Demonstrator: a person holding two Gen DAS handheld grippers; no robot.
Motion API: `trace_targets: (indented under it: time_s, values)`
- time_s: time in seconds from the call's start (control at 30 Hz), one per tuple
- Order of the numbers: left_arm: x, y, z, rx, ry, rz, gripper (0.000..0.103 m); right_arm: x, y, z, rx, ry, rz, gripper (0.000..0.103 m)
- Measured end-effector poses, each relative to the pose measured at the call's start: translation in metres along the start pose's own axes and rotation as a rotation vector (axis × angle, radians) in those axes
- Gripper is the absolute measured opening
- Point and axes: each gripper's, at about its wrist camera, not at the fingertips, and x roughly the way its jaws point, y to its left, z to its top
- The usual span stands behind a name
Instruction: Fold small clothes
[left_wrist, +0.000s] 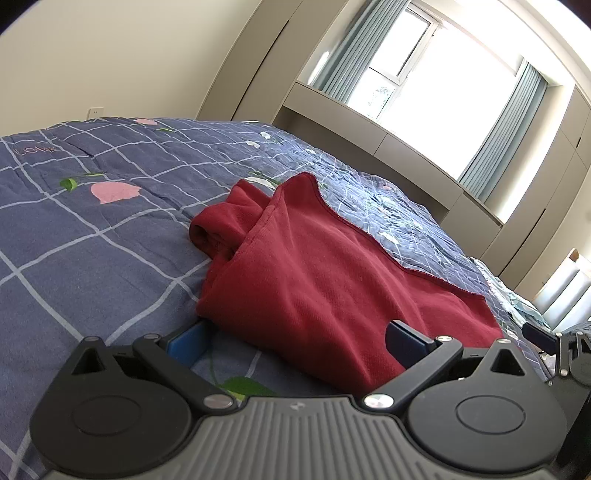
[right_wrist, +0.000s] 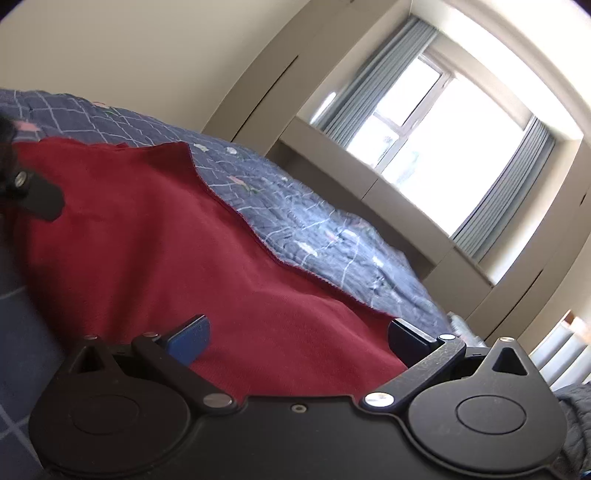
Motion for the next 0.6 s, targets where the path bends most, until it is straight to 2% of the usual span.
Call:
trace_targets:
  time_s: [0.17,0.27,0.37,0.6]
  values:
    - [0.000,0.000,0.000,-0.002,-0.002,-0.002,0.103,-0.003,0.012,-0.005,-0.058,-0.046,-0.064,0.102]
    - [-0.001,0.000,0.000,-0.001,-0.003,-0.003,0.103,-0.003,0.012,-0.006,-0.049,-0.049,-0.064,0.102]
    - [-0.001,0.000,0.000,0.001,-0.002,-0.002,0.103,-0.002,0.005,-0.005,-0.020,-0.038,-0.036,0.102]
    - [-0.001,0.008,0.000,-0.034,-0.012,-0.034,0.103,-0.008,-0.009,-0.007,0.076,-0.003,0.116,0.102]
